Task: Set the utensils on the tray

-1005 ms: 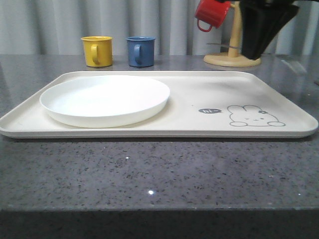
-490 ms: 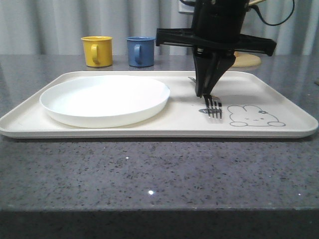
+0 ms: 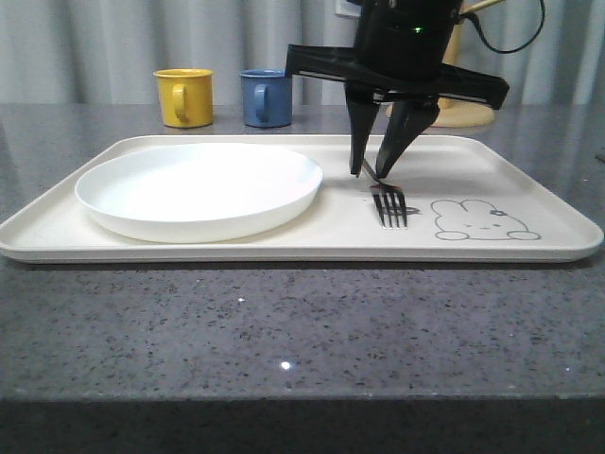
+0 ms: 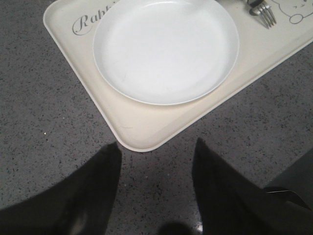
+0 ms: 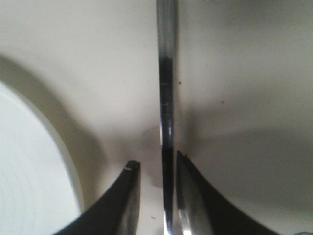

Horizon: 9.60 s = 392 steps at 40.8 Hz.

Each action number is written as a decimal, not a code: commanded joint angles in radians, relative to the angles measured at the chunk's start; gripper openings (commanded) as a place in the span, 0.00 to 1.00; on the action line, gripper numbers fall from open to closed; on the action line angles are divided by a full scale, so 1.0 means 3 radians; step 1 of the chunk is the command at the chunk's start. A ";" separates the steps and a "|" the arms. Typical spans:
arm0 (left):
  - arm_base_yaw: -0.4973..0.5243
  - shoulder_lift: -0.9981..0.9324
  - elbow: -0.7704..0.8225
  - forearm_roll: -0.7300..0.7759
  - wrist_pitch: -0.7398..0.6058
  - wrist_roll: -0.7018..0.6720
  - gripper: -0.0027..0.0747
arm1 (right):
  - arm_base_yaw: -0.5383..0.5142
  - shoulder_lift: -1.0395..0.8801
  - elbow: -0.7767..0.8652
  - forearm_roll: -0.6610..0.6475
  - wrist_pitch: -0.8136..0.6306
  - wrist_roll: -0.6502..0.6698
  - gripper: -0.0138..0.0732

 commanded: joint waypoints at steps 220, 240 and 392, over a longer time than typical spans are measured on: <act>-0.0020 -0.0013 -0.0095 -0.0019 -0.0298 -0.0038 0.47 | -0.2351 -0.1244 0.0625 -0.0258 0.1136 -0.2243 0.43; -0.0020 -0.0013 -0.0095 -0.0019 -0.0293 -0.0038 0.47 | -0.2376 -0.0724 0.0618 -0.0155 0.0991 -0.2246 0.43; -0.0020 -0.0013 -0.0095 -0.0019 -0.0265 -0.0038 0.32 | -0.0543 -0.4179 0.2526 -0.0194 0.0068 -0.1743 0.40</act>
